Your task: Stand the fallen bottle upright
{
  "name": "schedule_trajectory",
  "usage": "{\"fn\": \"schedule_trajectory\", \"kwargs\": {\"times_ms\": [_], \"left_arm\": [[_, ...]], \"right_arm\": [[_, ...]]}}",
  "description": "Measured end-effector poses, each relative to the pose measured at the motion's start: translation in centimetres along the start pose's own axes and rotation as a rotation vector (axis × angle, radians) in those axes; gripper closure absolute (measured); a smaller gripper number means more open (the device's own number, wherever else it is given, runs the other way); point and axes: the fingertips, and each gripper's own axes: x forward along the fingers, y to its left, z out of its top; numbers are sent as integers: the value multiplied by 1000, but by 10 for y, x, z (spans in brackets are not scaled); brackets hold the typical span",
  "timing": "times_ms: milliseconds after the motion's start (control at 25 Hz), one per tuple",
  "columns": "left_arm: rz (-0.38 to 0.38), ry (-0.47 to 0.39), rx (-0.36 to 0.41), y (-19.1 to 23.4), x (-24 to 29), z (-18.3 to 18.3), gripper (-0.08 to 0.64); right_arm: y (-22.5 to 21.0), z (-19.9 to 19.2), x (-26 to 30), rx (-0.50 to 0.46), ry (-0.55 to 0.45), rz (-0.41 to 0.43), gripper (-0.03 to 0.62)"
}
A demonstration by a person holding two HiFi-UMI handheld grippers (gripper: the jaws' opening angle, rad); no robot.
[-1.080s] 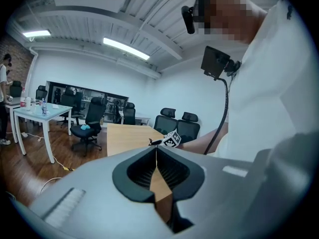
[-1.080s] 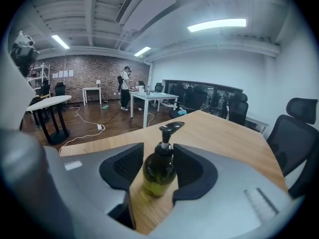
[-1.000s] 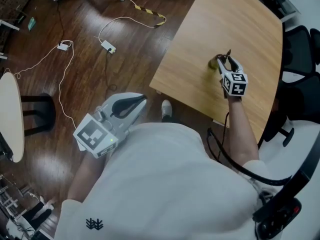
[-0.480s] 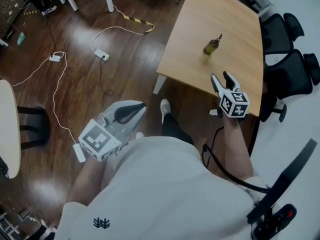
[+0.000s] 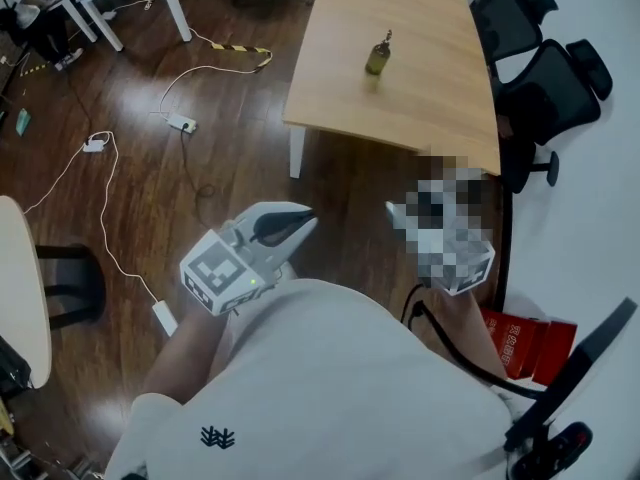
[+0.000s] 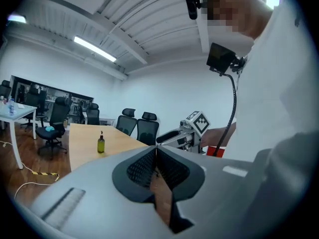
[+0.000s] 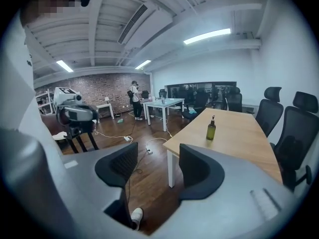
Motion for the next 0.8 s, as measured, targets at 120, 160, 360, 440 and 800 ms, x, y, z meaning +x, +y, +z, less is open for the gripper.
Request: {"fn": "schedule_trajectory", "kwargs": {"times_ms": [120,160,360,440,800], "left_arm": [[-38,18,2,-23,11,-5,557],[-52,26,0,-32,16,-7,557],[-115,61,31,-86,40,-20,557],[-115,70,38,-104,49,-28,557],[-88,98,10,-169,39,-57,557]], "right_arm": [[17,-10,-34,-3,-17,0,322],[22,-14,-46,4,-23,-3,322],[36,-47,-102,50,-69,-18,321],[38,-66,-115,63,-80,-9,321],[65,-113,-158,62,-64,9,325]]}}
